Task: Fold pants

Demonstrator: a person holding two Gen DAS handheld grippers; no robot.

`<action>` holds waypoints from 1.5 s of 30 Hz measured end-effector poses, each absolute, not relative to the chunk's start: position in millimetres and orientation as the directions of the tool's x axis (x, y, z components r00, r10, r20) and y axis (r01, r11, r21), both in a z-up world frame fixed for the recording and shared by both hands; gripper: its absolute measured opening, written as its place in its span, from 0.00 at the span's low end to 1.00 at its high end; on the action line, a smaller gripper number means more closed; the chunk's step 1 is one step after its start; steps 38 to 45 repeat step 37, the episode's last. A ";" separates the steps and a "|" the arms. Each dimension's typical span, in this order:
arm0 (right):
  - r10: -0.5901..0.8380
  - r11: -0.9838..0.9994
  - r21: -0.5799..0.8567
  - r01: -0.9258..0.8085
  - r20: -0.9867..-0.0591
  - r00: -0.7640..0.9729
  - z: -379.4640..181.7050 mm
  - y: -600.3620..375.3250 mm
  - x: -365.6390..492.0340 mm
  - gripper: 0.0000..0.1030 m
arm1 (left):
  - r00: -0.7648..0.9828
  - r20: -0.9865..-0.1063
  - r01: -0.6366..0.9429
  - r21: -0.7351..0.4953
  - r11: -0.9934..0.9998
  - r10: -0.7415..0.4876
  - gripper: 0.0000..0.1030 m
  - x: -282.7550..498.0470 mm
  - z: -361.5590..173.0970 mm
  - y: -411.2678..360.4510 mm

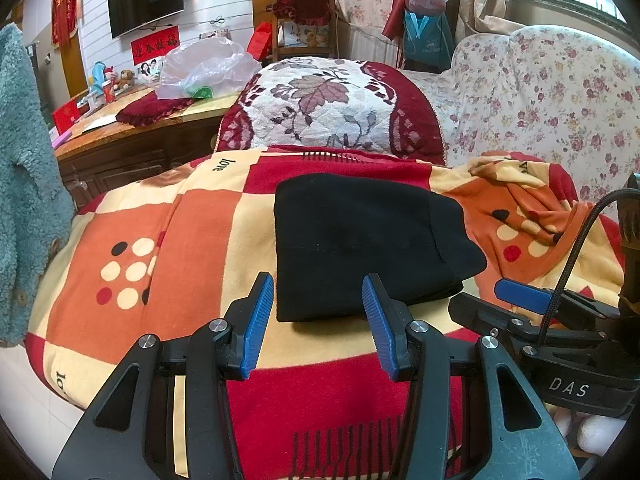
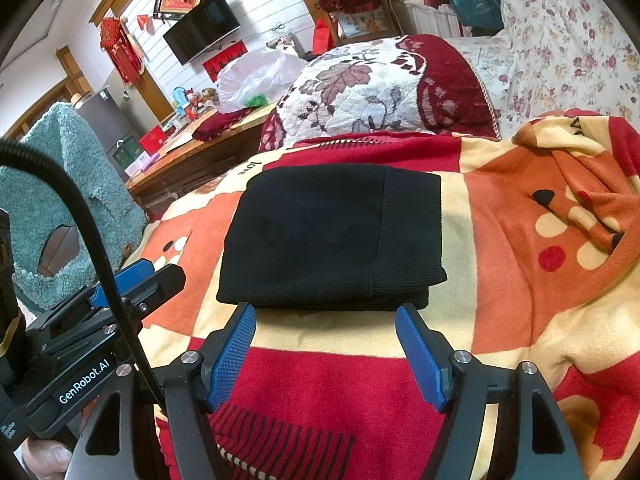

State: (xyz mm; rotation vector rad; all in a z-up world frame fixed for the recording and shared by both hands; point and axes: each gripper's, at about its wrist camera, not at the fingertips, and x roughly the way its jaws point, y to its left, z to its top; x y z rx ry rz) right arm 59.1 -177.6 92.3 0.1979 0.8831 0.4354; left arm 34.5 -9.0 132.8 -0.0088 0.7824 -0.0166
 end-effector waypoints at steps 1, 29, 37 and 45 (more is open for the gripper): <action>0.445 0.895 0.342 -0.285 -0.703 0.555 92.3 -177.4 59.0 0.68 | 0.709 -0.704 0.011 -0.014 1.000 -0.018 0.45 34.4 132.8 -9.1; 0.405 0.914 0.321 -0.247 -0.738 0.540 74.4 -193.9 48.7 0.69 | 0.674 -0.737 0.038 -0.041 0.998 -0.055 0.45 27.4 114.4 -15.6; 0.389 0.921 0.325 -0.214 -0.767 0.511 60.2 -204.7 45.7 0.69 | 0.658 -0.750 0.047 -0.057 0.997 -0.074 0.45 26.7 104.3 -16.9; 0.389 0.921 0.325 -0.214 -0.767 0.511 60.2 -204.7 45.7 0.69 | 0.658 -0.750 0.047 -0.057 0.997 -0.074 0.45 26.7 104.3 -16.9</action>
